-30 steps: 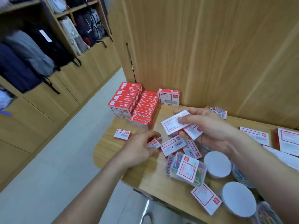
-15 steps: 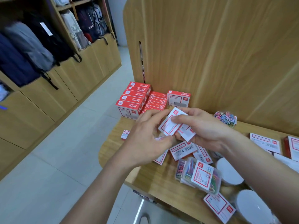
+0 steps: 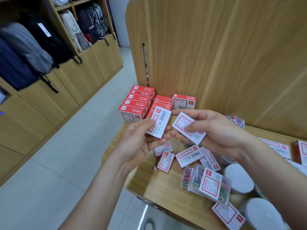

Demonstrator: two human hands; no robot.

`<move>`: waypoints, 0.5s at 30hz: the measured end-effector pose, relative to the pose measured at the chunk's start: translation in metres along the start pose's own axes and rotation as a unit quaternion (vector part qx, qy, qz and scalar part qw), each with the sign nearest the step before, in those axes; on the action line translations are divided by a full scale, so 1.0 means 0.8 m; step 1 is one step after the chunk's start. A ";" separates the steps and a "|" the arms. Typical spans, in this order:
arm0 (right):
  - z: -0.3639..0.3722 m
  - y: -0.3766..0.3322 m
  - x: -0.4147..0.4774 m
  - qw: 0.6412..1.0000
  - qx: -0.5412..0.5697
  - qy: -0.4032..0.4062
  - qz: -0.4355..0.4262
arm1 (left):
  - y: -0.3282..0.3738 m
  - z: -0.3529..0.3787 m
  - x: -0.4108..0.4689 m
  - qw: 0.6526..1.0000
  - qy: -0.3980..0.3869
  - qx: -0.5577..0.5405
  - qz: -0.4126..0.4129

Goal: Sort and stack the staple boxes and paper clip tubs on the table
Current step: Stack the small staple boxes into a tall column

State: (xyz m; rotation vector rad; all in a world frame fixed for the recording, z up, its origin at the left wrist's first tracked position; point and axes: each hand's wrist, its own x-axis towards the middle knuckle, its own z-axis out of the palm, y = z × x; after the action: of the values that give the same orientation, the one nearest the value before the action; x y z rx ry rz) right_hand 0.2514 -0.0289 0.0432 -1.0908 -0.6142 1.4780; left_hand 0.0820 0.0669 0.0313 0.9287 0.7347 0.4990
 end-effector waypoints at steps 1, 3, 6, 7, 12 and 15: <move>0.001 -0.001 0.001 0.999 -0.027 0.013 -0.012 | -0.002 -0.002 0.001 1.000 -0.005 -0.010 -0.006; 0.003 -0.003 0.002 0.996 -0.067 0.051 -0.040 | -0.004 -0.005 0.002 1.000 -0.015 -0.010 -0.012; 0.007 -0.004 0.005 0.990 -0.085 0.104 -0.049 | -0.002 -0.011 0.004 0.999 -0.028 0.018 -0.009; 0.009 -0.004 0.006 0.989 -0.080 0.114 -0.048 | -0.002 -0.013 0.005 0.999 -0.029 0.025 -0.007; 0.018 -0.006 0.013 0.988 0.042 0.150 -0.019 | -0.006 -0.015 0.008 0.999 0.006 0.004 0.054; 0.021 -0.004 0.014 0.989 0.025 0.145 0.019 | -0.010 -0.019 0.010 0.986 0.012 0.018 0.168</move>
State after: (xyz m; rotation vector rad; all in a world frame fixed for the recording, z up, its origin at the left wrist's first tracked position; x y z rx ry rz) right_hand 0.2391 -0.0138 0.0501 -1.2558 -0.3520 1.3259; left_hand 0.0768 0.0762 0.0156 1.0882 0.6117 0.7966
